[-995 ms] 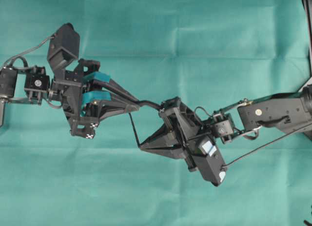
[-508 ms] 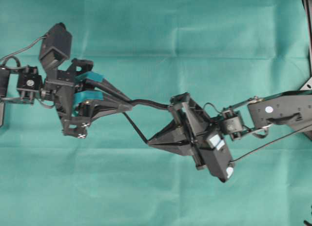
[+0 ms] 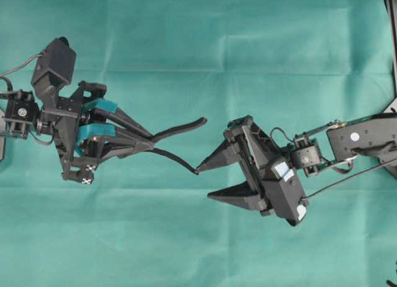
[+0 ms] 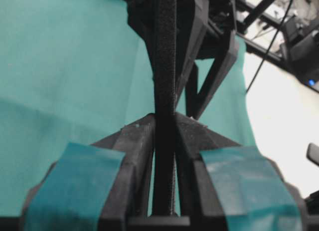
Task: Peel off the Velcro with your right arm.
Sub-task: 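Open the right gripper and withdraw it to the right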
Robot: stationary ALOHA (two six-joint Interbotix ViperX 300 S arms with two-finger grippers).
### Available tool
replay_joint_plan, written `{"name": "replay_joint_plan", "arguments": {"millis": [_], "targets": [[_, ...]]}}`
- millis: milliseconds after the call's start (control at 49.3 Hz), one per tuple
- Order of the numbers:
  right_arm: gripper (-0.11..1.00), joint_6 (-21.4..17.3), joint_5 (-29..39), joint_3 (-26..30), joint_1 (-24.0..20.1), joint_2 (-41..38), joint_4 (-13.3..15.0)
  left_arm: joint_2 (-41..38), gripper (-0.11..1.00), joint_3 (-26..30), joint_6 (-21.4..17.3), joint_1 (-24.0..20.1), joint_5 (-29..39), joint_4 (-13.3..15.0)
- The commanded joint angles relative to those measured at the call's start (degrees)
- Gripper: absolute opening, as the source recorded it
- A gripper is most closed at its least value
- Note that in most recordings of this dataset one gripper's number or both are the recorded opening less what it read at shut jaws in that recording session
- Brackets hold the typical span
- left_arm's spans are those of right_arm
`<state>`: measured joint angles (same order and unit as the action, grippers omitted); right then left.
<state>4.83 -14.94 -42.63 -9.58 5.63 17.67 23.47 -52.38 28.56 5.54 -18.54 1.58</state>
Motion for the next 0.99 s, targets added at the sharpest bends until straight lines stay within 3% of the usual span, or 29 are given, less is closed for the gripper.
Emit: {"name": "replay_joint_plan", "arguments": {"millis": [0,365,731,974], "targets": [[0.35,-0.1,-0.1,0.5,0.2,2.0,-0.2,0.8,0.10,0.4,0.0,0.3,-0.6,0.1],[0.35,-0.2,-0.4,-2.8,0.2,7.0,-1.0,3.7,0.10,-2.2,0.0,0.3,-0.6,0.1],[0.35,-0.3,-0.8,-6.5,2.3,11.4,-4.4,6.3,0.10,-4.7,-0.1,0.3,-0.7,0.1],[0.35,-0.2,-6.0,-9.8,3.6,14.9,-7.2,4.0,0.10,-3.9,-1.8,0.3,-0.6,-0.3]]}}
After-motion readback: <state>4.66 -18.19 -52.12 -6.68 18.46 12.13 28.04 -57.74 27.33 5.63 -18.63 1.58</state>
